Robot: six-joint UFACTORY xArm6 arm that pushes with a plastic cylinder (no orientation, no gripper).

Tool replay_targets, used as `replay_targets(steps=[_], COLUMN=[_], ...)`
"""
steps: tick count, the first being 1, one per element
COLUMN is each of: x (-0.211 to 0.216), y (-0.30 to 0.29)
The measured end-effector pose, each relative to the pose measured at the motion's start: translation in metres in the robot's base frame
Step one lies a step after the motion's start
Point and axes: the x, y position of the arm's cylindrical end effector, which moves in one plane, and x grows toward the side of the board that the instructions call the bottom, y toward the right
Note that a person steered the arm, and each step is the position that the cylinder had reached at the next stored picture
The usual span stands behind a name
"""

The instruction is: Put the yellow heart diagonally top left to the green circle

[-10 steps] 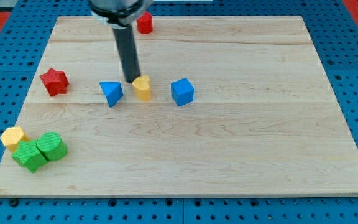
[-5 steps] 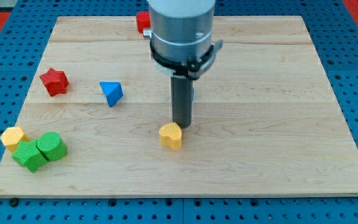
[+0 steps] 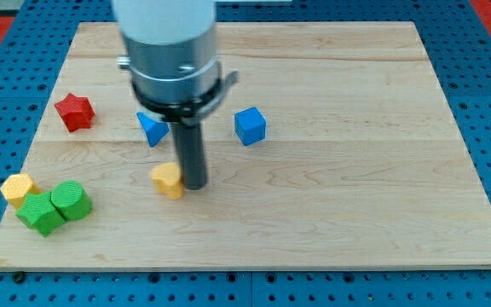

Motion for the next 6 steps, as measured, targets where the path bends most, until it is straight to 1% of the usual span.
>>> replay_targets(steps=[1,3,4,5,6], x=[0.021,-0.006,-0.009,-0.043,-0.05], y=[-0.03,-0.065,-0.1,-0.104,-0.128])
